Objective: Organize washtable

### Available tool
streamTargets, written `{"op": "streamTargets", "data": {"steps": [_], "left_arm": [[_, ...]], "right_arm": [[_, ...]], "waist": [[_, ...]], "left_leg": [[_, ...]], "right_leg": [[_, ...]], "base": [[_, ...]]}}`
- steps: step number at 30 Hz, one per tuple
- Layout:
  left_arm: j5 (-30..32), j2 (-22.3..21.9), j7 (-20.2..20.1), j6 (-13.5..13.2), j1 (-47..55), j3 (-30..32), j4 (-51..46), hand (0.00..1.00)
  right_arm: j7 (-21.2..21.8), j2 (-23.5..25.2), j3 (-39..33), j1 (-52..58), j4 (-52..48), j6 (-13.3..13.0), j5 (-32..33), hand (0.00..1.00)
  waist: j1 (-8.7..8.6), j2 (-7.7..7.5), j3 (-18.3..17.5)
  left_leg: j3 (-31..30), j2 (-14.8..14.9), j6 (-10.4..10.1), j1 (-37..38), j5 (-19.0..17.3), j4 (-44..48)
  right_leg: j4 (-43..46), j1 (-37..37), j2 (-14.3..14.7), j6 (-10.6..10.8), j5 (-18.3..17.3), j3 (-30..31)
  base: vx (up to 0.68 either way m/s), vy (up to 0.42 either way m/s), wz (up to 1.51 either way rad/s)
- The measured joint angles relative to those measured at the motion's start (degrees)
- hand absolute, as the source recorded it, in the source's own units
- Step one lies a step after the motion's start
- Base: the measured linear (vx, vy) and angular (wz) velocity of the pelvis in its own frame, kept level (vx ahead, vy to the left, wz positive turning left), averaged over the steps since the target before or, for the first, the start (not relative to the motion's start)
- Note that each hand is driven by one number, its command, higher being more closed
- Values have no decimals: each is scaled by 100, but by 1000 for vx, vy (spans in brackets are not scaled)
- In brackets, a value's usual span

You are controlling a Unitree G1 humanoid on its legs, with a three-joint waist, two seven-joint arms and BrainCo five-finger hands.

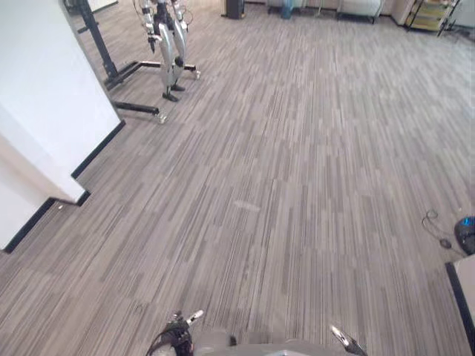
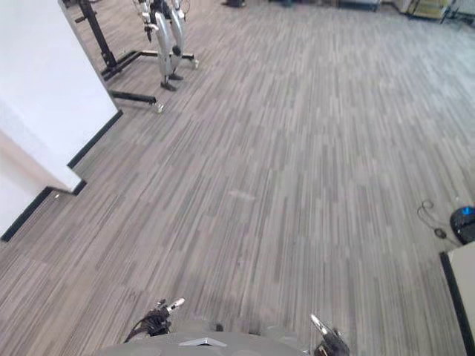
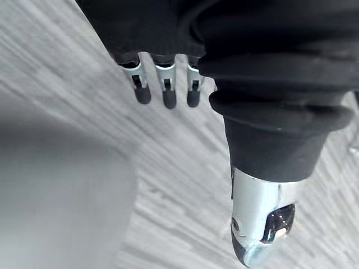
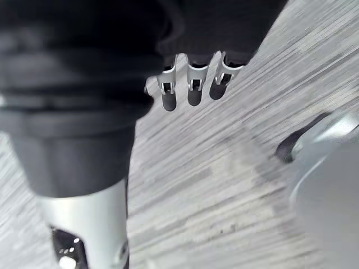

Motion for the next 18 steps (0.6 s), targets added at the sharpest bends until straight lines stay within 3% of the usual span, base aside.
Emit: {"op": "streamTargets", "data": {"steps": [1,2,3,4,5,6,8,9,10,11,12,13,15,17,18], "left_arm": [[-52,37,6,-11,-11,-50,2,0],[-135,54,32,-46,-48,-73,-1,0],[-144,71,106,-59,-33,-79,27,0],[-138,72,143,-60,4,-92,34,0],[-139,58,171,-61,65,-104,50,0],[-133,74,217,-70,155,-82,110,0],[-138,119,286,-15,444,-6,312,0],[-136,190,328,23,464,55,366,0],[-133,284,339,35,447,23,465,0],[-130,407,347,83,426,-127,542,0],[-130,439,345,91,419,-202,541,0],[-130,460,344,111,368,-344,486,0],[-131,396,340,89,273,-363,328,0],[-131,337,338,48,28,-362,240,0],[-131,240,335,33,-132,-356,239,0]], "right_arm": [[-12,-3,99,-152,-3,-14,2,0],[-39,80,261,-454,-62,-105,9,0],[-68,85,417,-604,-105,-191,17,0],[-65,61,449,-631,-158,-223,29,0],[-68,64,499,-636,-252,-262,60,0],[-74,61,641,-642,-270,-296,115,0],[-86,156,806,-298,-276,-304,107,0],[-76,206,854,-184,-269,-297,105,0],[-66,248,812,-114,-208,-270,106,0],[-65,276,776,-54,-132,-195,106,0],[-52,272,776,-38,-52,-189,106,0],[-29,221,782,-11,-28,-188,103,0],[47,181,788,-3,-73,-206,92,0],[64,178,822,1,-75,-201,96,0],[68,156,821,23,-76,-202,97,0]], "waist": [[19,-36,29],[87,7,102],[137,-31,141],[183,25,94],[275,101,55],[333,107,45],[389,-114,-217],[383,-269,-224],[374,-389,-150],[249,-483,-83],[196,-488,-60],[147,-447,-36],[138,-317,28],[123,-335,35],[101,-311,22]], "left_leg": [[4,61,35,-183,-88,-391],[18,134,24,-363,-158,-1664],[-184,128,-147,-358,46,-3338],[-409,130,-261,-313,245,-4181],[-843,140,-439,-355,388,-4930],[-829,110,-663,-525,807,-4551],[-376,-134,-375,-542,1139,-3943],[-241,-267,-206,-407,982,-3863],[-167,-399,-75,-167,846,-3881],[-120,-528,93,219,707,-3998],[-126,-553,165,429,660,-4064],[-107,-560,272,976,593,-4288],[-109,-481,395,1670,507,-4778],[-114,-453,453,2169,408,-5201],[-137,-437,450,2280,283,-5272]], "right_leg": [[-86,117,-28,6,-4,69],[-184,385,-146,162,-94,228],[-289,577,-281,287,-235,417],[-338,636,-331,310,-347,490],[-430,782,-398,328,-652,600],[-349,939,-620,487,-1148,648],[395,854,-1006,679,-1401,927],[1242,540,-1160,815,-1311,939],[2238,201,-1231,926,-948,959],[3410,-198,-1270,1088,6,948],[3927,-370,-1303,1145,284,953],[4762,-815,-1326,974,151,753],[4828,-1241,-1221,878,-91,510],[4106,-1574,-1037,929,-366,369],[3256,-1706,-939,946,-399,220]], "base": [[402,-4,-71],[455,87,-79],[344,80,-86],[111,86,-84],[85,125,-81],[295,217,-81],[648,280,-71],[647,243,-40],[519,234,11],[382,190,21],[326,185,19],[186,119,-6],[31,63,-16],[-173,12,-2],[-236,-17,8]]}}
